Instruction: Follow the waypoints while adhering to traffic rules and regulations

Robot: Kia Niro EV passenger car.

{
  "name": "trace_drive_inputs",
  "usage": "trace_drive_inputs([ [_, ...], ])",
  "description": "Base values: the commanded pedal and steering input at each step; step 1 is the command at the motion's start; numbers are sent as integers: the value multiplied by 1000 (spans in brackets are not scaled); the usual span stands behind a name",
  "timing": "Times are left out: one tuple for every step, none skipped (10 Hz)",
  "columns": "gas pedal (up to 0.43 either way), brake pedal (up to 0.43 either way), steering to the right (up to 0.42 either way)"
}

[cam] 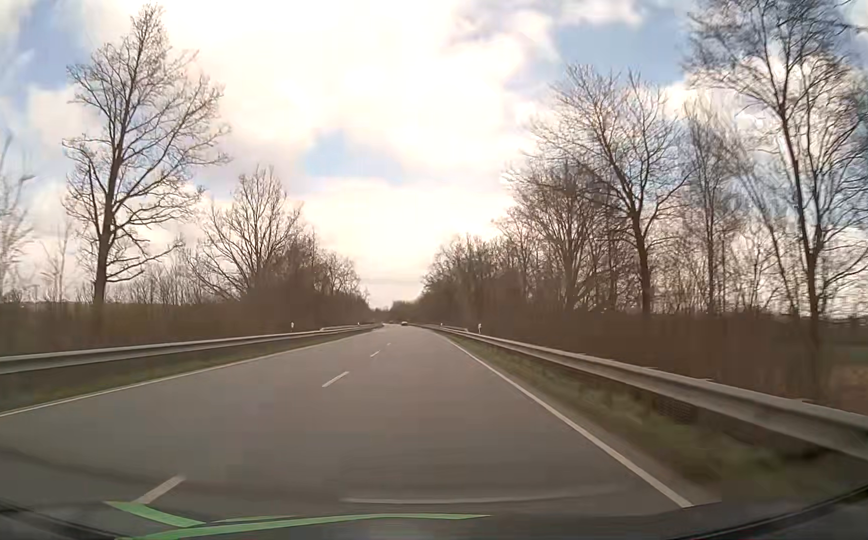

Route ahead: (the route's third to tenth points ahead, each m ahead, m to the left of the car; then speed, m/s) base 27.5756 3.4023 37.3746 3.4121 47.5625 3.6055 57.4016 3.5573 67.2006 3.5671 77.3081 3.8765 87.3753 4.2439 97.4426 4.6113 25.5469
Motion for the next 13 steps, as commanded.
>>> trace_drive_inputs([
  [240,0,-3],
  [240,0,-3],
  [240,0,-3],
  [240,0,-3],
  [240,0,-3],
  [240,0,-3],
  [240,0,-3],
  [240,0,-3],
  [240,0,-3],
  [240,0,-2],
  [240,0,-2],
  [240,0,-2],
  [240,0,-2],
])
